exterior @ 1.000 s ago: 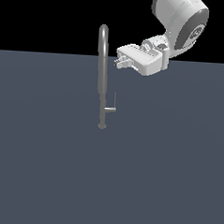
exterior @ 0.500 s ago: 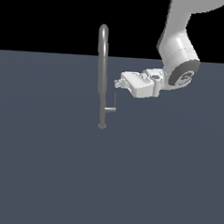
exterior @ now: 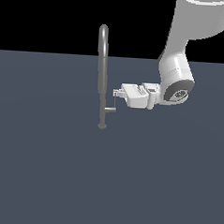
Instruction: Turn on the faucet by rotating a designated handle.
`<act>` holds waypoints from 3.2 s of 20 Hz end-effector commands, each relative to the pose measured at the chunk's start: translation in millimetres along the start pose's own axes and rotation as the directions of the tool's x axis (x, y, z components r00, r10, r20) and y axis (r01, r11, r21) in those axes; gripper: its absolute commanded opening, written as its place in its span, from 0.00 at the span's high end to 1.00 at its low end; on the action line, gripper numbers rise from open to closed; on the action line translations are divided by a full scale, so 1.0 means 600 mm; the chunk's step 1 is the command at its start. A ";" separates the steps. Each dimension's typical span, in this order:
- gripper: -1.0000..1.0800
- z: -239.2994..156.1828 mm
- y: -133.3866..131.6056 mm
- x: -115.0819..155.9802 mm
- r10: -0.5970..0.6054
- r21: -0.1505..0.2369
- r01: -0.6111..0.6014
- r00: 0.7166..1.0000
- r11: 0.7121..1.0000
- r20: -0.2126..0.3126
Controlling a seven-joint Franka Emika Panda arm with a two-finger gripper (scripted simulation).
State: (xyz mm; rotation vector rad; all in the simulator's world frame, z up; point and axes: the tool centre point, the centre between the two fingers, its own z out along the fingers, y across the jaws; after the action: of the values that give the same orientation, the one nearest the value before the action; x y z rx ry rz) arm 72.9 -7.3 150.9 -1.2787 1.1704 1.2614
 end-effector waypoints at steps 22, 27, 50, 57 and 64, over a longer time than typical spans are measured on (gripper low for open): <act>1.00 0.002 0.049 -0.009 0.006 0.012 -0.006 1.000 1.000 0.006; 1.00 0.002 0.074 -0.008 0.006 0.010 -0.006 1.000 1.000 0.007; 1.00 0.004 0.162 0.061 0.000 0.009 0.000 1.000 1.000 0.007; 1.00 0.004 0.159 0.082 -0.011 0.007 0.011 1.000 1.000 0.008; 1.00 0.004 0.151 0.092 -0.032 0.003 0.032 0.999 0.999 0.011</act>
State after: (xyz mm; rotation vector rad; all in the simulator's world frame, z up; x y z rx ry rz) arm -17.3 -12.5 95.5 -1.2823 1.1378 1.2418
